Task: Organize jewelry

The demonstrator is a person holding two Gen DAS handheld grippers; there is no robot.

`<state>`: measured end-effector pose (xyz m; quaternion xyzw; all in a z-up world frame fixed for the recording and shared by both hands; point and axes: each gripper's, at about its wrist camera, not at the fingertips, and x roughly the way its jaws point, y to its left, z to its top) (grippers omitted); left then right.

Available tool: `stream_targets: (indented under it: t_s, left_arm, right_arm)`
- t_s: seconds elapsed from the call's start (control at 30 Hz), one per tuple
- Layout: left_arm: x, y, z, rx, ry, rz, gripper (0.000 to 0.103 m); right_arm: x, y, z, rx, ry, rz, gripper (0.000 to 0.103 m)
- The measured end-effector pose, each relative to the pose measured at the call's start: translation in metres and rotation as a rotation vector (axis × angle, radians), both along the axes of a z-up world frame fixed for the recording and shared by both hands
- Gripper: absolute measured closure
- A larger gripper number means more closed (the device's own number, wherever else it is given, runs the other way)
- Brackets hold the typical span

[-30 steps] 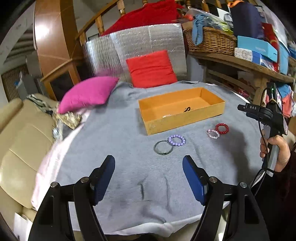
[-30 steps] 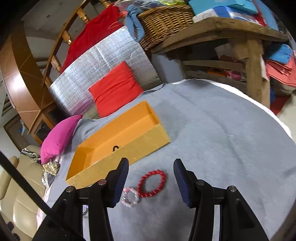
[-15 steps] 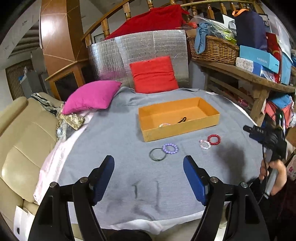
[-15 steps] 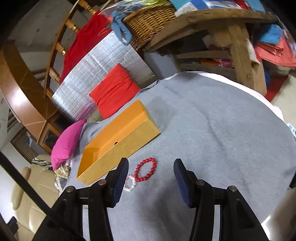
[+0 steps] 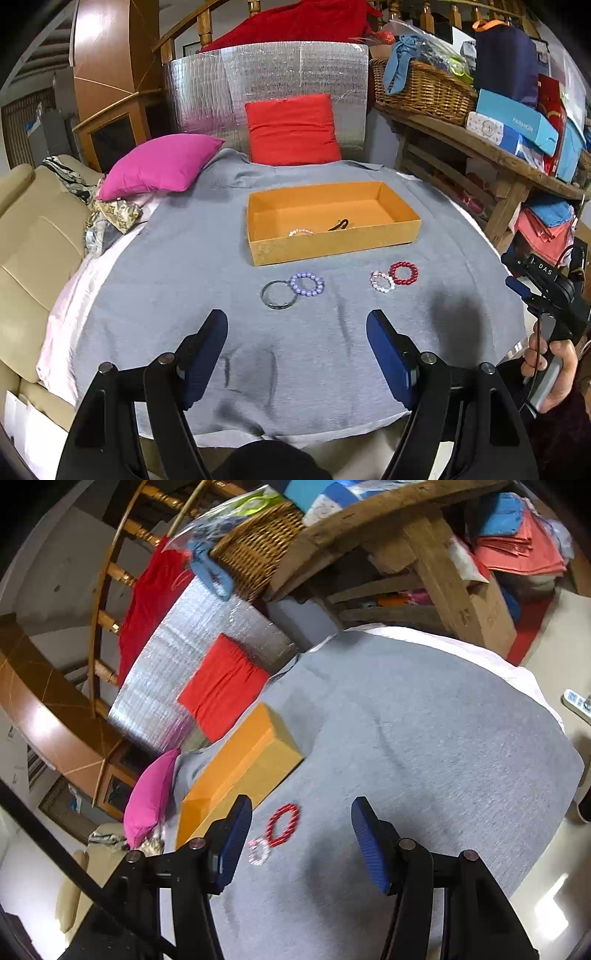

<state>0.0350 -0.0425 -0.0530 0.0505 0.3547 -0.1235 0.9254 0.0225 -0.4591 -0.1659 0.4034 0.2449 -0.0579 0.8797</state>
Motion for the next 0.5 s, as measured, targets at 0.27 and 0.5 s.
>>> stream_targets:
  t_s: [0.27,0.5]
  left_arm:
    - [0.006,0.039,0.004,-0.037,-0.016,0.142,0.025]
    - [0.029,0.059,-0.014,-0.052,0.012,0.236,0.024]
  right_arm:
    - [0.017,0.055,0.095,-0.166,0.002,0.276,0.043]
    - [0.022,0.053,0.111,-0.204,0.052,0.35,0.043]
